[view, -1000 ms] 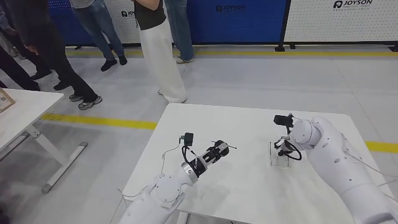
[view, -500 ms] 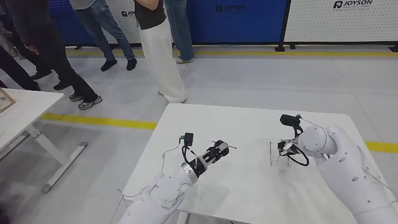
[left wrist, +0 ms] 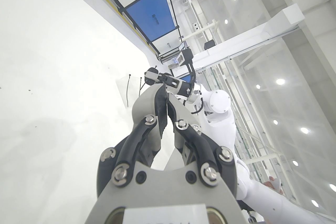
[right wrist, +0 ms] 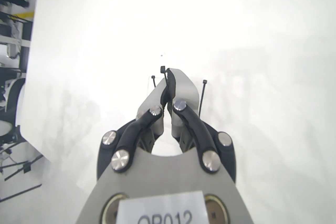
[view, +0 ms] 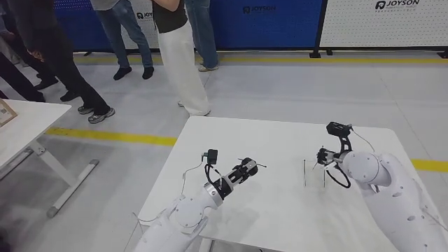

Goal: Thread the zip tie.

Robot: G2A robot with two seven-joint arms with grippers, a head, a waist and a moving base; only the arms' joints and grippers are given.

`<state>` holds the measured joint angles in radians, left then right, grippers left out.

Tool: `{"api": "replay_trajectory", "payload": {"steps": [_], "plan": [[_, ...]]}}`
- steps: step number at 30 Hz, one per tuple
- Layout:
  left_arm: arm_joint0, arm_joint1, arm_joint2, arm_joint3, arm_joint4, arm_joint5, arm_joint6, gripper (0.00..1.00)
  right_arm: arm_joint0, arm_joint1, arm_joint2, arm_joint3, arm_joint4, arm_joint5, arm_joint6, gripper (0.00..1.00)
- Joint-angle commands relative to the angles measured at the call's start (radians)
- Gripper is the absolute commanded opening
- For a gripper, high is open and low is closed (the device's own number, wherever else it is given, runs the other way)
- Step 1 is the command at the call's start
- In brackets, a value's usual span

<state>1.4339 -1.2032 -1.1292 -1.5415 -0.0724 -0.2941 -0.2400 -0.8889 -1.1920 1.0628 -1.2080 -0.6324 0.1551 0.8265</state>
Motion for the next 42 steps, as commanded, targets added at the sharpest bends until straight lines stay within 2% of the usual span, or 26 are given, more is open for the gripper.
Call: {"api": "replay_trajectory", "payload": {"steps": [1,2,5,21,25,28,31,36,42], "plan": [[0.0,0.0,0.0,0.0,0.0,0.0,0.0,0.0,-0.054,0.013,0.042,-0.063,-0.008,-0.015,-0.033,0.0],[0.0,0.0,0.0,0.0,0.0,0.0,0.0,0.0,-0.092,0.02,0.066,-0.106,-0.007,-0.045,-0.05,0.0],[0.0,0.0,0.0,0.0,0.0,0.0,0.0,0.0,-0.159,0.037,0.107,-0.171,-0.008,-0.129,-0.044,0.0],[0.0,0.0,0.0,0.0,0.0,0.0,0.0,0.0,-0.168,0.036,0.106,-0.173,-0.007,-0.136,-0.06,0.0],[0.0,0.0,0.0,0.0,0.0,0.0,0.0,0.0,-0.196,0.039,0.141,-0.192,0.038,-0.155,-0.103,0.0],[0.0,0.0,0.0,0.0,0.0,0.0,0.0,0.0,-0.246,0.048,0.199,-0.229,0.075,-0.197,-0.161,0.0],[0.0,0.0,0.0,0.0,0.0,0.0,0.0,0.0,-0.332,0.058,0.251,-0.301,0.094,-0.257,-0.23,0.0],[0.0,0.0,0.0,0.0,0.0,0.0,0.0,0.0,-0.466,0.065,0.283,-0.399,0.107,-0.316,-0.31,0.0],[0.0,0.0,0.0,0.0,0.0,0.0,0.0,0.0,-0.474,0.065,0.281,-0.401,0.117,-0.322,-0.305,0.0]]}}
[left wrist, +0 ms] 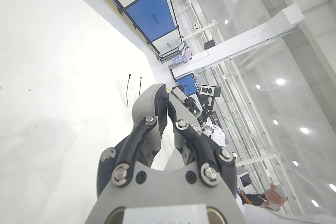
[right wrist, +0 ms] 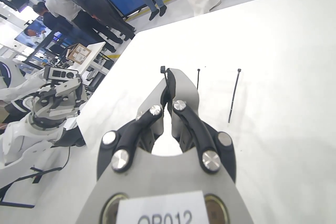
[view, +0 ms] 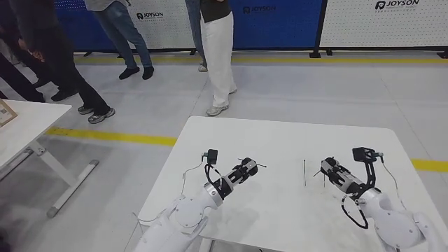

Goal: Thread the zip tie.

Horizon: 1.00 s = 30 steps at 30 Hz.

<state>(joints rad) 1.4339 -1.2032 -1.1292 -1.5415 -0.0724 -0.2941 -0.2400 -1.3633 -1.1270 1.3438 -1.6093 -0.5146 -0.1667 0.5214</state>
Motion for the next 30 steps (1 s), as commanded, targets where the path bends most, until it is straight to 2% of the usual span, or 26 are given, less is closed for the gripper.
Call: {"api": "replay_trajectory", "payload": {"steps": [1,8,13,17,23,26,30], "plan": [[0.0,0.0,0.0,0.0,0.0,0.0,0.0,0.0,0.0,0.0,0.0,0.0,0.0,0.0,0.0,0.0],[0.0,0.0,0.0,-0.001,0.001,0.001,0.002,0.0,0.0,0.0,0.0,0.0,0.0,0.0,0.0,0.0],[-0.015,-0.005,0.026,-0.002,0.056,0.042,0.04,0.0,0.0,0.0,0.0,0.0,0.0,0.0,0.0,0.0],[-0.043,-0.015,0.063,0.019,0.082,0.081,0.074,0.0,0.0,0.0,0.0,0.0,0.0,0.0,0.0,0.0],[-0.051,-0.018,0.075,0.022,0.059,0.083,0.066,0.0,0.0,0.0,0.0,0.0,0.0,0.0,0.0,0.0],[-0.051,-0.018,0.075,0.022,0.059,0.083,0.066,0.0,-0.007,-0.001,0.005,-0.001,0.0,0.003,-0.039,0.0],[-0.051,-0.018,0.075,0.022,0.059,0.083,0.066,0.0,-0.053,-0.002,0.03,-0.048,0.039,-0.028,-0.124,0.0]]}}
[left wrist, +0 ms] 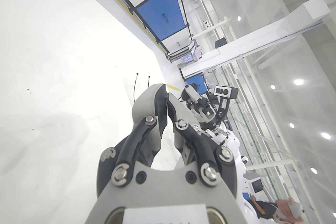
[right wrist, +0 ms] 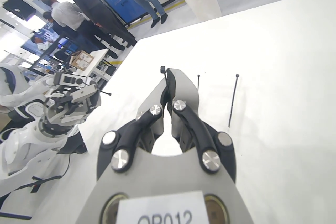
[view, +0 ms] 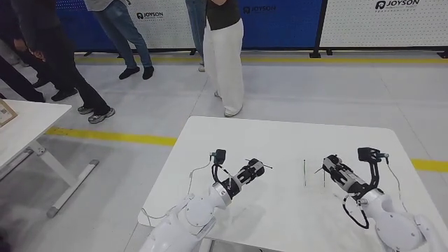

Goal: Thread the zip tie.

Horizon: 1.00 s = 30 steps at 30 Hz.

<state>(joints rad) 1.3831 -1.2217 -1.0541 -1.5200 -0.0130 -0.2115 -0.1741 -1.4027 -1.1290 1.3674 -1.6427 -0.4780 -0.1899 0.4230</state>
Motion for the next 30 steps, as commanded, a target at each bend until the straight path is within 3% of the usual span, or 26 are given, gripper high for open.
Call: {"api": "replay_trajectory", "payload": {"steps": [1,6,24,30], "plan": [[0.0,0.0,0.0,0.0,0.0,0.0,0.0,0.0,-0.038,0.0,0.012,-0.038,0.014,-0.017,-0.056,0.0],[0.0,0.0,0.0,0.0,0.0,0.0,0.0,0.0,-0.124,-0.004,-0.002,-0.131,-0.066,0.0,-0.184,0.0],[0.0,0.0,0.0,0.0,0.0,0.0,0.0,0.0,-0.134,-0.008,-0.022,-0.132,-0.095,0.015,-0.213,0.0],[0.0,0.0,0.0,0.0,0.0,0.0,0.0,0.0,-0.184,-0.023,-0.062,-0.158,-0.091,0.029,-0.373,0.0]]}}
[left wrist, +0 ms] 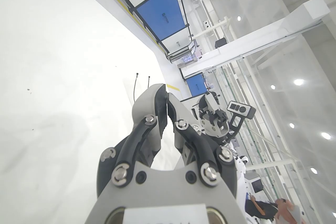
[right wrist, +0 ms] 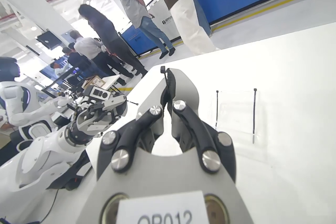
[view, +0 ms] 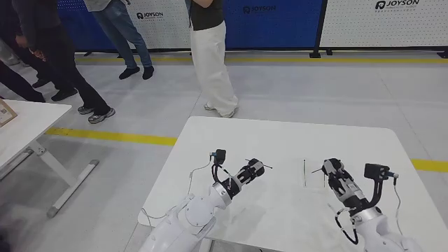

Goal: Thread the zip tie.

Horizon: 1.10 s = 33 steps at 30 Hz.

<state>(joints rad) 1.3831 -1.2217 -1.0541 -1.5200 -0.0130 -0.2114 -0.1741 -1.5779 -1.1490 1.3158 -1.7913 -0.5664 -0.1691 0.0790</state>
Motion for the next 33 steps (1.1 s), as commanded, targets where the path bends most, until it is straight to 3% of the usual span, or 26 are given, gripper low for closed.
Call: {"api": "replay_trajectory", "payload": {"steps": [1,6,19,24,26,29,33], "plan": [[0.0,0.0,0.0,0.0,0.0,0.0,0.0,0.0,-0.016,-0.005,-0.022,-0.017,-0.012,0.02,-0.053,0.0],[0.0,0.0,0.0,0.0,0.0,0.0,0.0,0.0,-0.019,-0.024,-0.093,-0.03,0.013,0.102,-0.12,0.0],[-0.003,0.0,-0.002,-0.014,0.017,0.006,0.009,0.0,-0.019,-0.024,-0.093,-0.03,0.013,0.102,-0.12,0.0],[-0.029,-0.001,0.016,-0.002,0.099,0.08,0.004,0.0,-0.019,-0.024,-0.093,-0.03,0.013,0.102,-0.12,0.0],[-0.036,-0.002,0.022,0.007,0.095,0.09,-0.014,0.0,-0.019,-0.024,-0.093,-0.03,0.013,0.102,-0.12,0.0],[-0.035,0.0,0.022,0.012,0.07,0.066,-0.06,0.0,-0.019,-0.024,-0.093,-0.03,0.013,0.102,-0.12,0.0],[-0.035,0.0,0.022,0.012,0.07,0.066,-0.06,0.0,-0.019,-0.024,-0.093,-0.03,0.013,0.102,-0.12,0.0]]}}
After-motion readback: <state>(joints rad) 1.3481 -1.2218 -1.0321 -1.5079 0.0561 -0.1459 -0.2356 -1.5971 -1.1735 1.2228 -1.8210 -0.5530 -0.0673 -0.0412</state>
